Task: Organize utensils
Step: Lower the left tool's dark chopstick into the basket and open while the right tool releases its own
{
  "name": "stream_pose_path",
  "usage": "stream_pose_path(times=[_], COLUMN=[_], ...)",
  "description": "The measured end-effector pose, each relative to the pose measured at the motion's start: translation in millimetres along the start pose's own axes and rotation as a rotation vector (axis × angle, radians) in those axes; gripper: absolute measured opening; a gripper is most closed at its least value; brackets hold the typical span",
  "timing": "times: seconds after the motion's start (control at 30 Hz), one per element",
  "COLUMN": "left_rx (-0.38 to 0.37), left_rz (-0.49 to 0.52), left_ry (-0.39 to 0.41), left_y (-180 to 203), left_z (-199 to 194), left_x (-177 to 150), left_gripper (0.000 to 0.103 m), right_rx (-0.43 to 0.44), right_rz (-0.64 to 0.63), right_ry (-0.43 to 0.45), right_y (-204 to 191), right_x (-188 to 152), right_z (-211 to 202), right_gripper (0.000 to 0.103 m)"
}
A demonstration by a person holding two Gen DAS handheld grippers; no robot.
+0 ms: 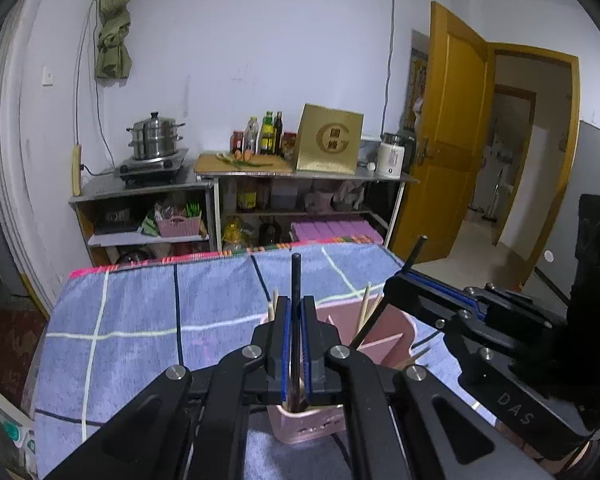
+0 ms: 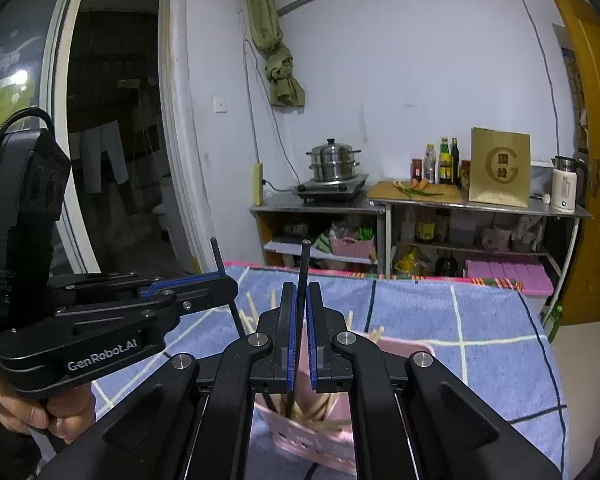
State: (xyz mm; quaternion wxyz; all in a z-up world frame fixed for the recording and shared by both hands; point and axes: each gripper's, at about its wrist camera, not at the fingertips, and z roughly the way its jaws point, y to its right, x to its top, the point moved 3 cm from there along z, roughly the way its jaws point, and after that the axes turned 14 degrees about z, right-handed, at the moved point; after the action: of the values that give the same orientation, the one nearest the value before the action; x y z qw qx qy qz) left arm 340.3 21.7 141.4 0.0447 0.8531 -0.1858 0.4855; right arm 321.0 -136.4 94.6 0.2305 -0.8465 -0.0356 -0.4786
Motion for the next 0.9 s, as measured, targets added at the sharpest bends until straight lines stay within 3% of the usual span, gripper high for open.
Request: stream_pose_path(times=[0.23, 0.43, 0.5, 0.6, 0.9], left_rx=[-0.002, -0.012, -0.014, -0.019, -0.025], left_rz=[-0.002, -0.023, -0.026, -0.033, -0.054], left_ry=[-0.009, -0.029, -0.028, -0.013, 0.054], left_y=[6, 6, 7, 10, 24], left_z=[3, -3, -7, -16, -65], left_x=[-12, -13, -15, -16, -31], left_gripper=[0.005, 0.006, 0.014, 0.022, 0.036], right_rx=[-0.017, -0.022, -0.015, -0.010, -0.003], right_rz=[0.023, 0.041, 0.046, 0.042, 0.052], right_ry=[-0.066, -0.071, -0.062, -0.048, 0.009], right_y=[10, 15, 15, 12, 9], right_x=[-15, -13, -11, -9, -14], right_z=[9, 0, -6, -18, -65], right_gripper=[0.005, 0.008, 0.014, 0.015, 0.026])
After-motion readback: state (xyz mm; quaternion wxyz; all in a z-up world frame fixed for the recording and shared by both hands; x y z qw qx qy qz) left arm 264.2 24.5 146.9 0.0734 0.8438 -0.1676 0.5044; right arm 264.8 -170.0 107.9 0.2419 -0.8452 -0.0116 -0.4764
